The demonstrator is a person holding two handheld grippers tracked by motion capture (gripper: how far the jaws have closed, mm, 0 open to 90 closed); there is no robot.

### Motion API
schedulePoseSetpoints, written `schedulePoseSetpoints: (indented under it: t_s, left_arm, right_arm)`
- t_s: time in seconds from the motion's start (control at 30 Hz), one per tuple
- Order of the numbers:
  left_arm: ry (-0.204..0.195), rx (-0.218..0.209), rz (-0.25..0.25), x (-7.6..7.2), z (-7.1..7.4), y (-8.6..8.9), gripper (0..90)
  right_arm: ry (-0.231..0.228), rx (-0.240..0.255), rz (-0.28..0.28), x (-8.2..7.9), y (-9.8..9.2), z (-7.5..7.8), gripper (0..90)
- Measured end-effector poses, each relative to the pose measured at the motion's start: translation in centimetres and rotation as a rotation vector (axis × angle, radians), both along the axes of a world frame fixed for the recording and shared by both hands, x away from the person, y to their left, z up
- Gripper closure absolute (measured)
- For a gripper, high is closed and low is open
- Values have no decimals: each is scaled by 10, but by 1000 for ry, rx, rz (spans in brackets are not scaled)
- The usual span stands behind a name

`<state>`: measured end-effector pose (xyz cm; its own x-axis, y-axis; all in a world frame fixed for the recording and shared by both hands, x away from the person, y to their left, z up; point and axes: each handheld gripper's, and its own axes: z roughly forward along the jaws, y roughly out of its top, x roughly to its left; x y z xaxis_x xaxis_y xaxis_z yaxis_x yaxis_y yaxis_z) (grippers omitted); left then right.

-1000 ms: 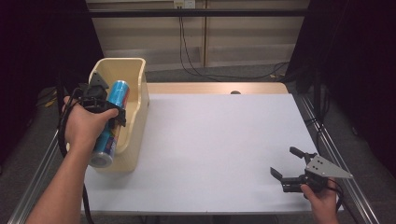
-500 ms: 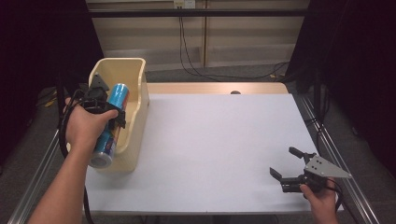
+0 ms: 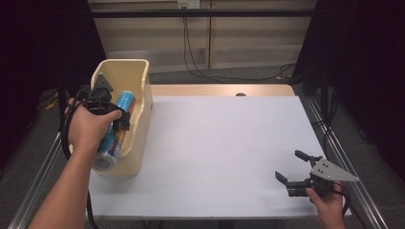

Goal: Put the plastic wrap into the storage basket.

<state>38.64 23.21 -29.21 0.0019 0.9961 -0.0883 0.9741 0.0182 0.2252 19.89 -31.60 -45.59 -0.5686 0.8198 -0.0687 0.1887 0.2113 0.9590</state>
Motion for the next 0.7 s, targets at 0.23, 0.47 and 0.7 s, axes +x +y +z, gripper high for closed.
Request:
schedulePoseSetpoints:
  t_s: [0.23, 0.47, 0.7]
  left_arm:
    - [-104, -72, -26, 2, 27, -6, 367]
    - [-67, -91, -100, 3, 23, -27, 287]
    - [-97, -115, -148, 1, 33, -43, 254]
  right_arm:
    - [0, -19, 0, 0, 2, 0, 3]
    - [-1, -7, -8, 0, -3, 0, 3]
    - [-1, -3, -11, -1, -4, 1, 3]
